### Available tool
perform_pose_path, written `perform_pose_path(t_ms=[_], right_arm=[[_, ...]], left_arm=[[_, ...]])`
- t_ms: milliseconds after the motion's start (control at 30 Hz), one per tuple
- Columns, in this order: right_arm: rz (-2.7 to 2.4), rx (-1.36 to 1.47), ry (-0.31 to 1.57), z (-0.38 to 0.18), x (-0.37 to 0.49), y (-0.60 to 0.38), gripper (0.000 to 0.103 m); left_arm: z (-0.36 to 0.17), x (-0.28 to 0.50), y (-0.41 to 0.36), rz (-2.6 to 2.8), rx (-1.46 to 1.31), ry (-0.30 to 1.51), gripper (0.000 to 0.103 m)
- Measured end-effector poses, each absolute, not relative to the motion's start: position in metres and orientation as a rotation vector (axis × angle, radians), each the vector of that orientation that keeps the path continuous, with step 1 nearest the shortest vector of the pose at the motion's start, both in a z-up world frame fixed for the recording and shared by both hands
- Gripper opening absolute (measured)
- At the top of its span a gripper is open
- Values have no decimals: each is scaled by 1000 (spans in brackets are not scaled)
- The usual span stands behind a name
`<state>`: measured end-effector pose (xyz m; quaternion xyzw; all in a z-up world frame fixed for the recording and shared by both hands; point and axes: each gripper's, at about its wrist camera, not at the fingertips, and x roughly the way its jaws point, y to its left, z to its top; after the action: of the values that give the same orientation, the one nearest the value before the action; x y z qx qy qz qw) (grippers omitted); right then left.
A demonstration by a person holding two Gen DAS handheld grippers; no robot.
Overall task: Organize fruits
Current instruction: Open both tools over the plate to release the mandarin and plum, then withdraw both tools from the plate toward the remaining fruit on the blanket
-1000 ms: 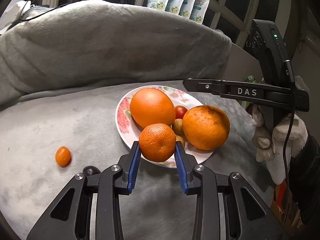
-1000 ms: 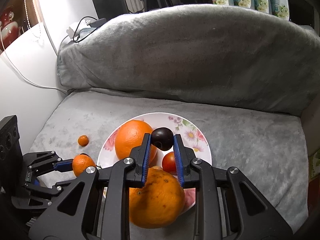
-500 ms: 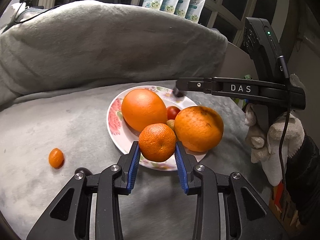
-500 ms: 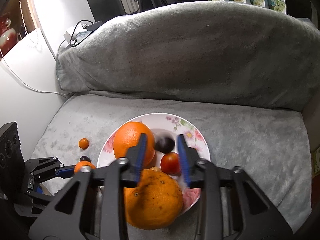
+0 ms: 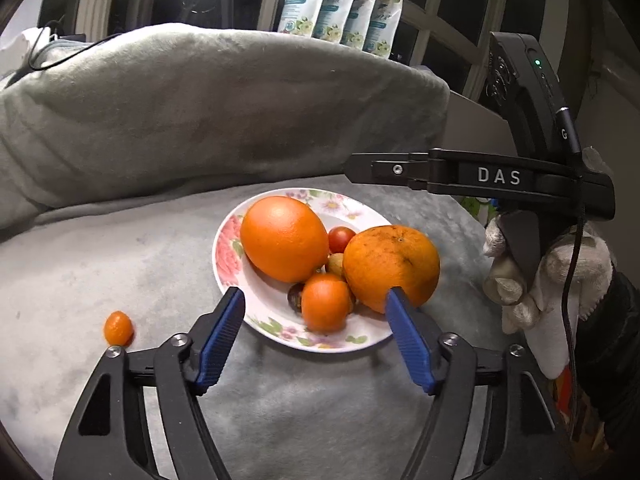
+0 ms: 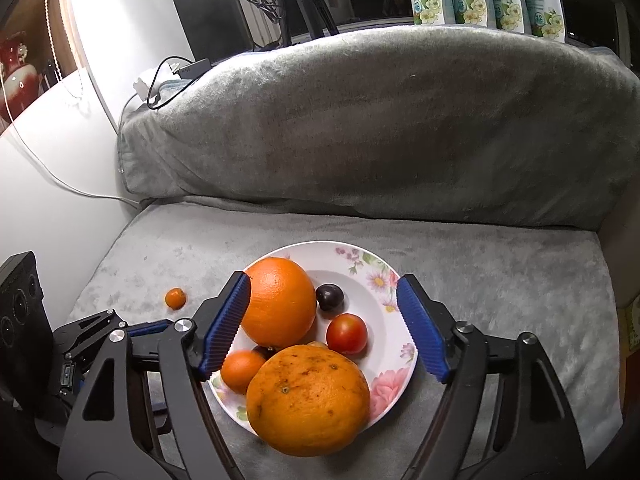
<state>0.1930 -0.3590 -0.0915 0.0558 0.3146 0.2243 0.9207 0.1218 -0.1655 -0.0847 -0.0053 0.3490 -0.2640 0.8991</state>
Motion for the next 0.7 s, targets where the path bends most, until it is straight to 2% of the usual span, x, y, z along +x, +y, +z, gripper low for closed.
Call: perform_pose_path(t_ms=[67, 700], right_arm=[[463, 116, 639, -91, 192, -359, 87], [476, 93, 610, -76, 168, -343, 89]], left_arm=[[-85, 123, -164, -545, -14, 728, 73], [-76, 112, -138, -504, -23, 704, 73]])
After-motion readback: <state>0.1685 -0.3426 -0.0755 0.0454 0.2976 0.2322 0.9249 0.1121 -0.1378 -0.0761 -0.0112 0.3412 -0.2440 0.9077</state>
